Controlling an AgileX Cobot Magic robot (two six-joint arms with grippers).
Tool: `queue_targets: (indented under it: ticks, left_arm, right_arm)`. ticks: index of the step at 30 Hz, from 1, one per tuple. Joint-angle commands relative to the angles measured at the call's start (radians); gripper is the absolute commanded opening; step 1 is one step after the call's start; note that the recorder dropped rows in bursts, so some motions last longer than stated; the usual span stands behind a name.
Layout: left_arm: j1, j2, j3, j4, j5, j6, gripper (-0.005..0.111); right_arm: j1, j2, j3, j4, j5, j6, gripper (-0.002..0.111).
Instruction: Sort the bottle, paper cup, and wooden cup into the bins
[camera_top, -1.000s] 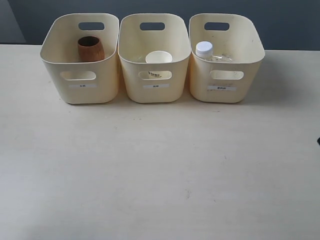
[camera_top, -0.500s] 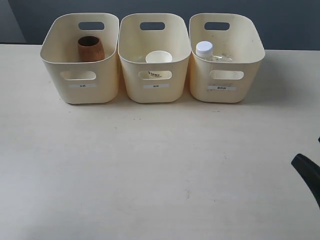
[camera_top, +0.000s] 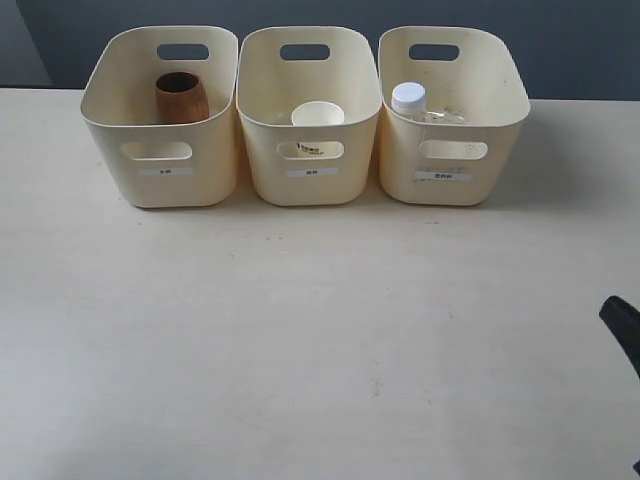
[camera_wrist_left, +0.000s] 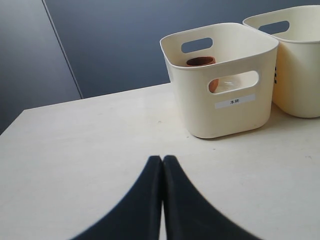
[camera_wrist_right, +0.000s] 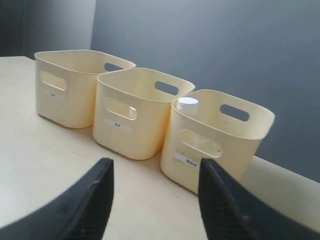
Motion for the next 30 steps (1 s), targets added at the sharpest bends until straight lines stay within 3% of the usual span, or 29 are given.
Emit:
queue_targets:
  ticks: [1,10,15,30]
  left_arm:
    - [-0.003,-0.005,0.001,0.001,-0.001,-0.002,0.0]
    - [-0.003,-0.005,0.001,0.001,-0.001,-0.002,0.0]
    - [-0.003,-0.005,0.001,0.001,-0.001,-0.002,0.0]
    - [-0.003,-0.005,0.001,0.001,-0.001,-0.002,0.0]
  right_arm:
    - [-0.139,-0.007,0.002,0.003,-0.007,0.036,0.05]
    - [-0.447,-0.007,0.002,0.183,-0.073,0.052,0.05]
    - [-0.568,-0.007,0.002,0.244,-0.073,0.052,0.05]
    - [-0.613,-0.007,0.002,0.256,-0.021,0.052,0.05]
